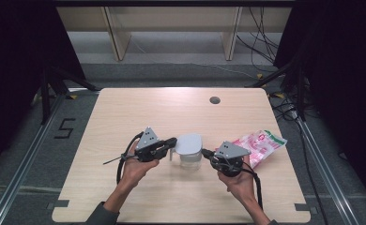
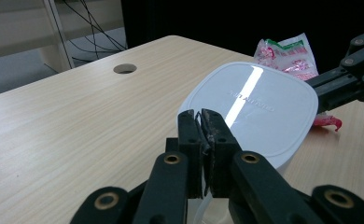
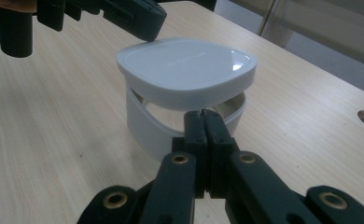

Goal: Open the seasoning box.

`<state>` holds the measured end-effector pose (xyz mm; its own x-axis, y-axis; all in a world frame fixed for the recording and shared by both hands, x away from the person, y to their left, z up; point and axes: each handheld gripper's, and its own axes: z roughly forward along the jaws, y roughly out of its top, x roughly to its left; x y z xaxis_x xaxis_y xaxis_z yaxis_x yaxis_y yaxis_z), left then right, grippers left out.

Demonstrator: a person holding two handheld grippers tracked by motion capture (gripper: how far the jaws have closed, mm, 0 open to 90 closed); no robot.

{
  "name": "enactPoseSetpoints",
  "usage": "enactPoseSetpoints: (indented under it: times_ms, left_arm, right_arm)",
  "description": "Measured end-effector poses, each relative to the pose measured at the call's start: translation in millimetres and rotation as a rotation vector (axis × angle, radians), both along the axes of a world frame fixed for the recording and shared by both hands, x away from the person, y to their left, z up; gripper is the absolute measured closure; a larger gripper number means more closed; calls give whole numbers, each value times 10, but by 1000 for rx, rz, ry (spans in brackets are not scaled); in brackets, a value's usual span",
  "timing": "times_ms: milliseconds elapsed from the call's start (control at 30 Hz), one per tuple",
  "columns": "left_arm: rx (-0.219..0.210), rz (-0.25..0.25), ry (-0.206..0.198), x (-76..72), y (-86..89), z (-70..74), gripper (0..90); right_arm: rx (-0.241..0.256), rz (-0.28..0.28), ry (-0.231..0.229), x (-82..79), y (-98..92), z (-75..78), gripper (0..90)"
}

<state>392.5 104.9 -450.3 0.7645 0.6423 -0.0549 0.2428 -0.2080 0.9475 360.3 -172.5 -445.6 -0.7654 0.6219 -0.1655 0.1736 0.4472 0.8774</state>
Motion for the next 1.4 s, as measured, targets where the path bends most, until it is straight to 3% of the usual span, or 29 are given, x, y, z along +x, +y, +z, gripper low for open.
enactPoseSetpoints:
  times_ms: [33, 100, 233, 333, 367, 533, 867, 1000, 1067, 1100, 1400]
  left_arm:
    - [-1, 0, -2, 1, 2, -3, 861]
    - [2, -8, -4, 13, 15, -1, 854]
    - [-15, 5, 7, 8, 35, 8, 812]
    - [-6, 16, -9, -42, 98, 63, 700]
    - [-2, 14, -15, -74, 129, 77, 700]
    - [2, 23, 6, -207, 247, 55, 490]
    - [72, -7, 30, -369, 297, -141, 427]
    - [65, 0, 61, -401, 303, -198, 403]
    - [74, 5, 64, -412, 321, -193, 397]
    - [70, 9, 67, -418, 326, -194, 391]
    - [64, 20, 84, -458, 398, -222, 322]
  right_arm:
    - [23, -15, 23, -20, 13, 0, 900]
    - [8, -14, 24, -26, 13, 17, 900]
    - [3, -2, 1, -19, 47, 41, 900]
    - [6, 3, -9, -22, 90, 71, 900]
    - [15, 3, -5, -22, 109, 80, 900]
    - [9, 17, -21, 15, 201, 124, 900]
    - [8, 37, -32, 20, 331, 173, 900]
    - [18, 34, -23, 14, 389, 187, 900]
    - [-3, 49, -55, 36, 412, 193, 900]
    - [1, 51, -35, 32, 436, 189, 900]
    - [-11, 58, -33, 16, 584, 215, 900]
